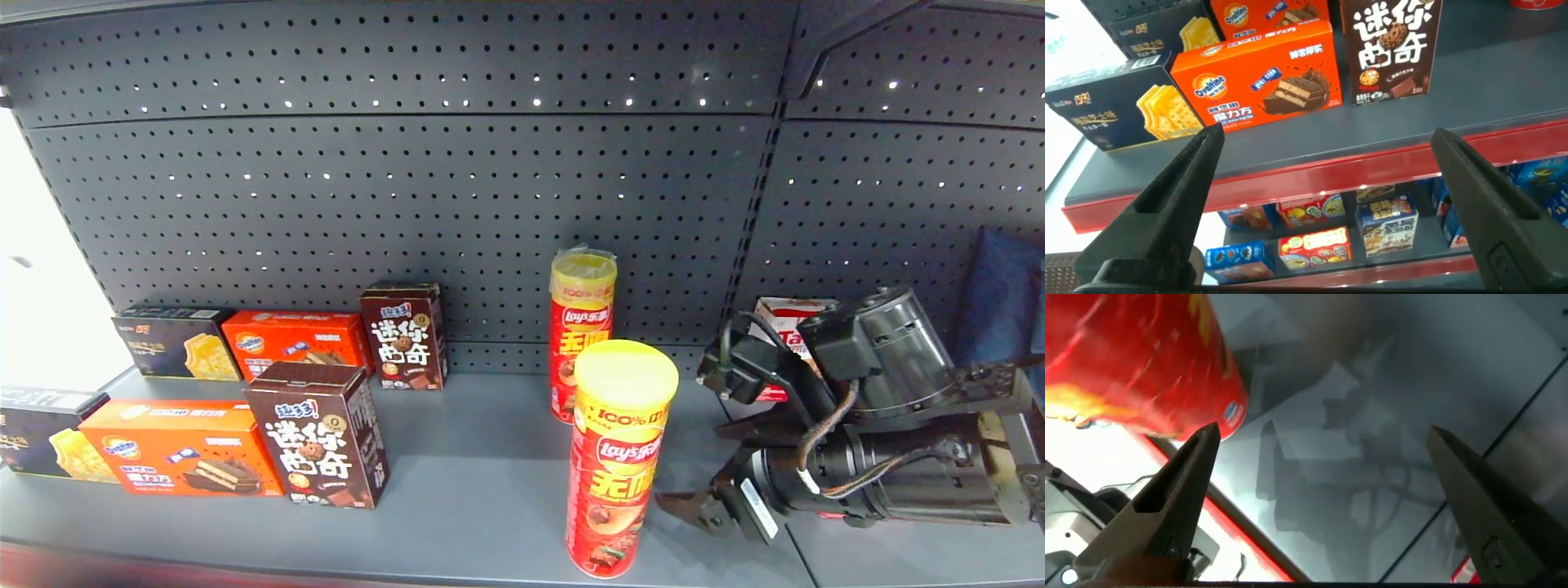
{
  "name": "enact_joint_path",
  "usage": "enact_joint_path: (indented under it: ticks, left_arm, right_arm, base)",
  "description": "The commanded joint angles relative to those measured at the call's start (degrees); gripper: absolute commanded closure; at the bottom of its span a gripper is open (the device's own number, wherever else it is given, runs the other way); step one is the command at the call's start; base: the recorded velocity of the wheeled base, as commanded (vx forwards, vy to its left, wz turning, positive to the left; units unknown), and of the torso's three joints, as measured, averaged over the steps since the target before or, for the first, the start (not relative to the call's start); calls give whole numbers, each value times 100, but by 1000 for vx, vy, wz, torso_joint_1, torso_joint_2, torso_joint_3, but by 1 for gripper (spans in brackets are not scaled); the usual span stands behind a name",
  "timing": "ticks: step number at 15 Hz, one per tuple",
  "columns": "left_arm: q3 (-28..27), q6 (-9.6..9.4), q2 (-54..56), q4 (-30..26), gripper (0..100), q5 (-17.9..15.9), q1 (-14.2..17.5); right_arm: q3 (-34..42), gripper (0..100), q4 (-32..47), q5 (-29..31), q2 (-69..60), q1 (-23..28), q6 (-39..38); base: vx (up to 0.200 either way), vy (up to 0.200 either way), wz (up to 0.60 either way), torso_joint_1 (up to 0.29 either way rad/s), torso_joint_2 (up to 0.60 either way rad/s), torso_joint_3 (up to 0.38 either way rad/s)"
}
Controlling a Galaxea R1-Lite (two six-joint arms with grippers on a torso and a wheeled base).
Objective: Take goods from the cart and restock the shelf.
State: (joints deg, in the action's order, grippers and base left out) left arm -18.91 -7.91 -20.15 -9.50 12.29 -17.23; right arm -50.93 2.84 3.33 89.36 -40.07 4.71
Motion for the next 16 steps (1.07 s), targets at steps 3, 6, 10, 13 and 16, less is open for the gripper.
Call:
enact_joint_path:
  ticks: [3, 6, 10, 13, 16]
  left_arm:
    - [10, 0, -24, 0, 0, 2, 0]
    - [10, 0, -24, -8, 0, 2, -35]
    - [45, 0, -24, -8, 0, 2, -35]
    - [107, 9, -15, -8, 0, 2, -35]
    - [107, 79, -15, -8, 0, 2, -35]
  right_arm:
    - [-163, 0, -3, 10, 275, 8, -5]
    - [-224, 0, 6, 10, 372, 8, 4]
    - [-233, 0, 6, 10, 398, -18, -5]
    - [-215, 0, 6, 19, 398, -71, -5]
    - [-224, 0, 6, 19, 416, -106, -5]
  base:
    - [0, 0, 0, 0, 0, 0]
    - [0, 0, 0, 0, 0, 0]
    - [0, 0, 0, 0, 0, 0]
    - [0, 0, 0, 0, 0, 0]
    - [0, 0, 0, 0, 0, 0]
